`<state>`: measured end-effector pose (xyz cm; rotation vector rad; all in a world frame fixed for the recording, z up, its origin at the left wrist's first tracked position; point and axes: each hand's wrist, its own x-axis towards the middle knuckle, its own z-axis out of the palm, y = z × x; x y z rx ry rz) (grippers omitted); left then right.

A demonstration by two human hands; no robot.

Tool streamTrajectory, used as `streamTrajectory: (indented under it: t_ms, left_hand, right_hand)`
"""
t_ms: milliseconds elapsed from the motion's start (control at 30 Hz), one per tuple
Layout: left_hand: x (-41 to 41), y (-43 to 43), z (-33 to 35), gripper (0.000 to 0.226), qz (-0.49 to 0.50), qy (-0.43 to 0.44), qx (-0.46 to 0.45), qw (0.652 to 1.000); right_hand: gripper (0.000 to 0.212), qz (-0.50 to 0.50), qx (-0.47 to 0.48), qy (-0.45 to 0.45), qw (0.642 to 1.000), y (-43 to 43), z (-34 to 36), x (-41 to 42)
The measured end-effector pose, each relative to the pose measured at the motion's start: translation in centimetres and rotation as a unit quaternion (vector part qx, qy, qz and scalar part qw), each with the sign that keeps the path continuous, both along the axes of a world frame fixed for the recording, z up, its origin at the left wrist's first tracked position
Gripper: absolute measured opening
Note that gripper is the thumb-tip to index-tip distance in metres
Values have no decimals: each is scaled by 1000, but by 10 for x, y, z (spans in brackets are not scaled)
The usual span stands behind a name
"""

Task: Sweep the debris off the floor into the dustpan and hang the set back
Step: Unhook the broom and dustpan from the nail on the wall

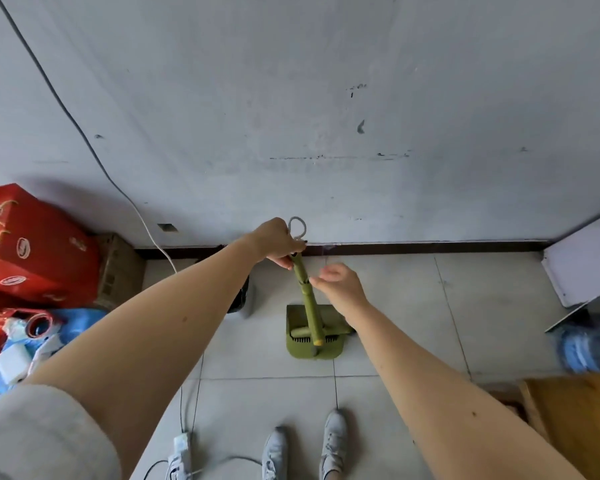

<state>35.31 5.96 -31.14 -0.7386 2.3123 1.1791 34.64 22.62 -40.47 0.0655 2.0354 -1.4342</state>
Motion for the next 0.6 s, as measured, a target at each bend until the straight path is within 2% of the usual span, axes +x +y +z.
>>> streamTrajectory:
  t_ms: [200,433,533,600]
  left_hand:
    - [5,6,-11,23,-23,3,-9,1000]
    - [9,4,-17,22,-88,20,-118,989]
    - [14,3,-14,35,-145,3,-162,976]
    - [18,5,-12,35,-180,4,-181,967]
  right_hand:
    - [46,9,71,10,997,1,-40,26]
    - [52,37,112,41,992,-18,-58,40]
    - [61,24,126,16,992,-24,-64,44]
    - [58,12,140,-12,990,-26,-69,48]
